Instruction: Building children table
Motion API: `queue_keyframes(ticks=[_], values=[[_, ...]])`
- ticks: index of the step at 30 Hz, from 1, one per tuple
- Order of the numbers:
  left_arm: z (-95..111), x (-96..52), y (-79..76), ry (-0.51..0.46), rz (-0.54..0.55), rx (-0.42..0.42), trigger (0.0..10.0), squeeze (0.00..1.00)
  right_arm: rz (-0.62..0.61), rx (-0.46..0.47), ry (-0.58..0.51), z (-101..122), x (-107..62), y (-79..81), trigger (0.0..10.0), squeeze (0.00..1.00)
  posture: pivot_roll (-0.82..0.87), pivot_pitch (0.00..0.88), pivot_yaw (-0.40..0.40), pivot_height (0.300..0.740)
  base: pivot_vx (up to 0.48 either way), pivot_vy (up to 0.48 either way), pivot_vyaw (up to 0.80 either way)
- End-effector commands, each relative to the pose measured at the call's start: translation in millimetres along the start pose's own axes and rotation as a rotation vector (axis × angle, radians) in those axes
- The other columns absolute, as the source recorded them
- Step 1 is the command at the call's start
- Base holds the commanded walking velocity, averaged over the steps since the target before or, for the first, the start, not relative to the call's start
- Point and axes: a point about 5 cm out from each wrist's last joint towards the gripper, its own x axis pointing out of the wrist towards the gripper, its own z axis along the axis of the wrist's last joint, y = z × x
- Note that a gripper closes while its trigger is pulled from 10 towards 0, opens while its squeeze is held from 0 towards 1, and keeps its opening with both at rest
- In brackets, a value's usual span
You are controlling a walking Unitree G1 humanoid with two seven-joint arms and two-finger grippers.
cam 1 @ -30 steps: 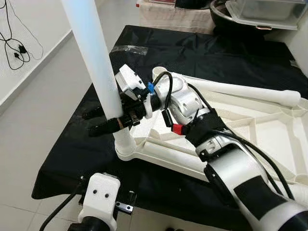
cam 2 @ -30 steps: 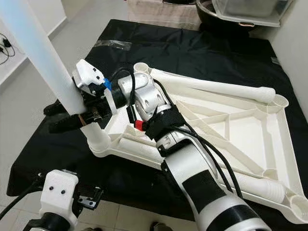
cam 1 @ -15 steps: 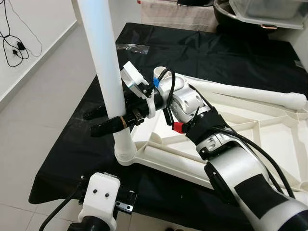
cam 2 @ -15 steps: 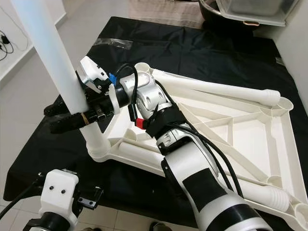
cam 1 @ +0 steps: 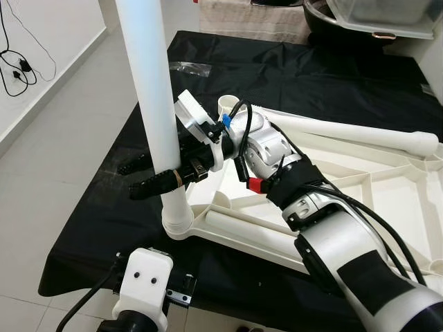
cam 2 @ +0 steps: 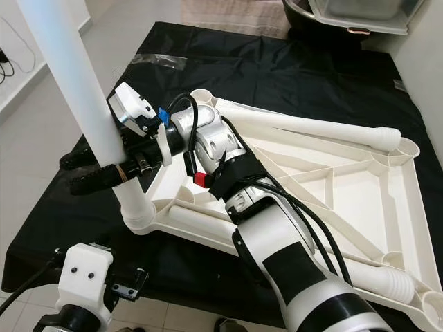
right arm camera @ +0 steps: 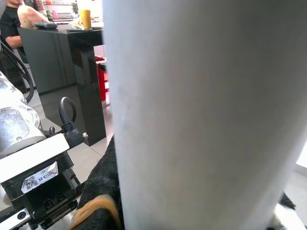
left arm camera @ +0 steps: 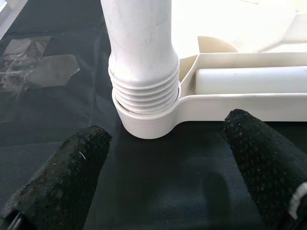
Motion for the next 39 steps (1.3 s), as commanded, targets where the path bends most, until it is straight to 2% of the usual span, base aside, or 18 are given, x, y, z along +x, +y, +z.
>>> queue_keyframes(ticks=[1, 12, 22, 33, 35, 39], values=[[-2.3, -1.6, 1.1, 0.022, 0.001, 0.014, 10.0, 0.00, -0.007, 0.229, 0.206, -66.2, -9.8, 18.6, 10.0, 0.00, 0.10, 0.256, -0.084, 0.740, 0.000, 0.000, 0.00], [-2.3, -0.2, 0.7, 0.019, 0.001, 0.015, 10.0, 0.00, -0.042, 0.222, 0.179, -69.3, -19.3, 23.1, 10.0, 0.00, 0.10, 0.254, -0.083, 0.740, 0.000, 0.000, 0.00], [-2.4, 0.3, 1.5, 0.021, 0.001, 0.017, 10.0, 0.00, -0.055, 0.176, 0.115, -65.6, -21.9, 24.5, 10.0, 0.00, 0.10, 0.251, -0.081, 0.740, 0.000, 0.000, 0.00], [-2.6, 0.7, 1.5, 0.021, 0.001, 0.016, 10.0, 0.00, -0.049, 0.161, 0.153, -67.0, -21.8, 25.3, 10.0, 0.00, 0.10, 0.250, -0.083, 0.740, 0.000, 0.000, 0.00], [-2.7, 0.4, 1.2, 0.022, 0.000, 0.015, 10.0, 0.00, -0.056, 0.149, 0.202, -70.1, -21.5, 25.4, 10.0, 0.00, 0.10, 0.248, -0.084, 0.740, 0.000, 0.000, 0.00], [-2.8, 0.3, 1.0, 0.023, 0.000, 0.014, 10.0, 0.00, -0.062, 0.152, 0.228, -72.5, -21.6, 25.5, 10.0, 0.00, 0.10, 0.245, -0.085, 0.740, 0.000, 0.000, 0.00]])
